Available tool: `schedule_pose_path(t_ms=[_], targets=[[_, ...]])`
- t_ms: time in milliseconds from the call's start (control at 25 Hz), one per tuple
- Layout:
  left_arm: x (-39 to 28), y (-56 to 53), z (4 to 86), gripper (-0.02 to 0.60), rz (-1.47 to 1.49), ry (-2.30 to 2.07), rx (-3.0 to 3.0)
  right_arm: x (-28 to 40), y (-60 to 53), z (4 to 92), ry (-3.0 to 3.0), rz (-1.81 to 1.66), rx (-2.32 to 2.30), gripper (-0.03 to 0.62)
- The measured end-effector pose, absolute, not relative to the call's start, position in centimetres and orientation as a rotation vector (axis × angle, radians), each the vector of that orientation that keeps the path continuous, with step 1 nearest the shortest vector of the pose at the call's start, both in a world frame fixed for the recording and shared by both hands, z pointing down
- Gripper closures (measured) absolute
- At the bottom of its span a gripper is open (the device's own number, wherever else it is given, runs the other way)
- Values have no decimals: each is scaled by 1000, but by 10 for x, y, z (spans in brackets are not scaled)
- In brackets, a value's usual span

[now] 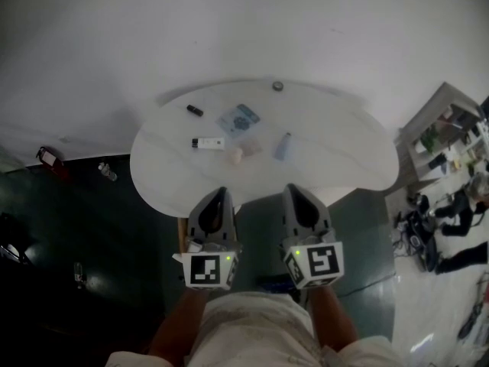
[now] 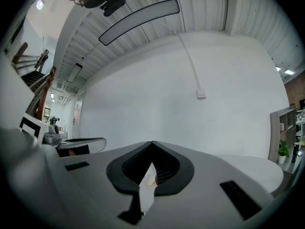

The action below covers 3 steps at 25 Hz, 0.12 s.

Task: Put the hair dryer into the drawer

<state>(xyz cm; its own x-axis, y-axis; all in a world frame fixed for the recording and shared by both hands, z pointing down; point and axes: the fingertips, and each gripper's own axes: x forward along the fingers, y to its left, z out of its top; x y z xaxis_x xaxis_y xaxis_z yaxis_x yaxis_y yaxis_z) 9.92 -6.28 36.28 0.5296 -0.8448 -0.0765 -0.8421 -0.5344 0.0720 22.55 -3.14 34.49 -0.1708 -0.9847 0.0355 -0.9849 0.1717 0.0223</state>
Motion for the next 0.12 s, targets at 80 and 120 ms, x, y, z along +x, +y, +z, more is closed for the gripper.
schedule_pose_path(t_ms=[80,120], targets=[[99,-62,363,581,-154,-1503,2727,225,-31,345,-2368,10,1994,589],[99,-62,363,581,-152,-1503,2730,225,-30,346,-2365,10,1993,589]])
